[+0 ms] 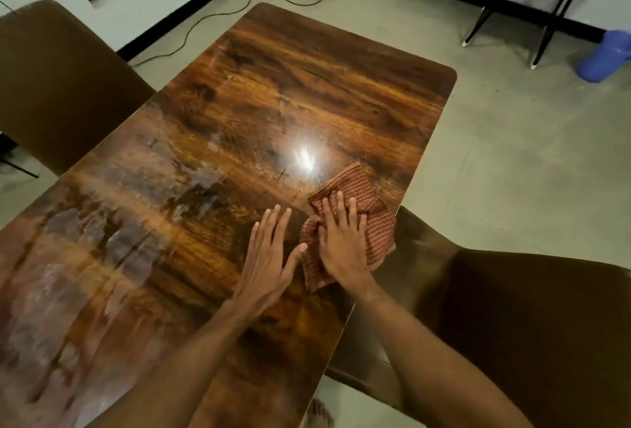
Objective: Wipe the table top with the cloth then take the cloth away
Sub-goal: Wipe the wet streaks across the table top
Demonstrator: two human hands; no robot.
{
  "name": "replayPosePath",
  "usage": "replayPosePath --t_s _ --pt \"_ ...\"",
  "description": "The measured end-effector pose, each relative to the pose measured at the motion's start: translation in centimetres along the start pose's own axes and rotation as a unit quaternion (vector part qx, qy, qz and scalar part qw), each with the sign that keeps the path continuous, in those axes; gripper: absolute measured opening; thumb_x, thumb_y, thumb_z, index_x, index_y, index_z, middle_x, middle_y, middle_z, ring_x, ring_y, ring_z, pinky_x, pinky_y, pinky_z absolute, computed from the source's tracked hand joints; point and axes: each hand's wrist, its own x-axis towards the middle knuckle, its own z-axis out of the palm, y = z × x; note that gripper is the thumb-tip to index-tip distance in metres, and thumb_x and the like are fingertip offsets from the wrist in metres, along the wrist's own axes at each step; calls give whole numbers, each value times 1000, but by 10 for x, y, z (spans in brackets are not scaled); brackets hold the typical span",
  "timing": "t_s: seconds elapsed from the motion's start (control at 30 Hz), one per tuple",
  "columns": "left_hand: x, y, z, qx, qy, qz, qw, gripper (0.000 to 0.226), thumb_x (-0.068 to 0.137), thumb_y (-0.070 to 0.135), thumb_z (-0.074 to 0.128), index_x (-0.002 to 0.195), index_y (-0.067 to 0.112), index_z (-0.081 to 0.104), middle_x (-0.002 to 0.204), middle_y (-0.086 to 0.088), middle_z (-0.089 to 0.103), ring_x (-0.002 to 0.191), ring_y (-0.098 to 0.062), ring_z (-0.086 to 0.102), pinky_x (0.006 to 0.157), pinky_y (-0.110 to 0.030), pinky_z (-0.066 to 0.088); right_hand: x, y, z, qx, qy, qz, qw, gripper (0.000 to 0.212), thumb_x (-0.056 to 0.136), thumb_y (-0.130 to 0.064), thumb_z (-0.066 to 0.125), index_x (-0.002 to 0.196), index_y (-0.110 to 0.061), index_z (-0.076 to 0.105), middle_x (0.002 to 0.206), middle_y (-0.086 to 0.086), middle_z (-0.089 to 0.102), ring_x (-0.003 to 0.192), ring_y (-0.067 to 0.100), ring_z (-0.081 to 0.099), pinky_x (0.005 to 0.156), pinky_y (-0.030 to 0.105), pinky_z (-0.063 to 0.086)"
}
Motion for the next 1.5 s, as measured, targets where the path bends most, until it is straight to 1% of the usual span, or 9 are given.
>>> replayPosePath --t_s 0.13,0.3,0.53,0.73,0.93,1.13,1.27,1.33,1.5 --pt "39 10 -1 1 11 27 1000 72 101 58 28 161 22 9 169 2 2 155 -11 -6 126 -34 -8 9 34 3 -30 -30 -168 985 60 107 -53 11 164 -34 3 172 -5 -8 158 20 -11 128 56 6" --pt "57 2 -1 12 19 50 998 75 99 64 24 161 26 6 169 4 -2 155 -8 -10 125 -33 -9 96 112 -48 -11 18 65 998 60 110 -48 21 164 -28 7 173 1 -3 159 25 -6 128 54 0" --pt "49 4 5 26 -10 39 999 80 96 71 15 161 26 3 169 2 -2 154 -8 -10 122 -28 -14 15 76 -9 -26 7 -72 997 61 107 -55 10 164 -33 8 173 -5 -2 159 19 -6 127 51 3" --pt "26 -23 -14 16 -12 39 999 75 98 69 17 160 31 1 169 6 -3 154 -7 -10 126 -37 -6 29 52 -21 -17 12 61 998 60 110 -46 22 165 -29 4 173 2 -8 159 26 -9 128 53 0" --pt "-27 -68 -40 10 -7 22 1000 75 99 65 23 161 26 9 169 3 2 155 -9 -7 127 -38 -3 -110 -27 42 -22 -27 -111 993 59 108 -52 18 164 -38 3 172 -8 -10 159 20 -12 127 54 3" --pt "-83 -132 -69 -25 -10 43 999 74 99 65 24 161 27 10 169 5 2 155 -8 -8 127 -38 -3 -125 -74 42 -11 12 104 994 61 109 -45 28 164 -34 5 173 0 -8 158 28 -11 127 56 -1" --pt "-126 -179 -89 -33 -23 62 997 74 99 64 25 161 25 10 169 2 3 155 -8 -9 127 -39 -3 -222 -184 104 -48 -22 12 999 61 107 -50 21 163 -40 -1 172 -4 -11 159 26 -8 126 55 3" --pt "-145 -204 -101 -43 -25 69 996 73 100 63 26 161 26 11 170 3 3 155 -7 -9 126 -35 -6 -231 -197 112 -68 -38 -31 996 61 107 -49 24 163 -41 0 172 -8 -11 159 24 -8 126 56 3" --pt "-190 -281 -152 -51 -15 53 997 73 100 61 26 161 25 10 170 1 4 155 -10 -5 127 -41 -4 -174 -261 103 -24 44 209 977 61 108 -37 36 164 -26 16 173 6 4 158 37 5 123 63 12"
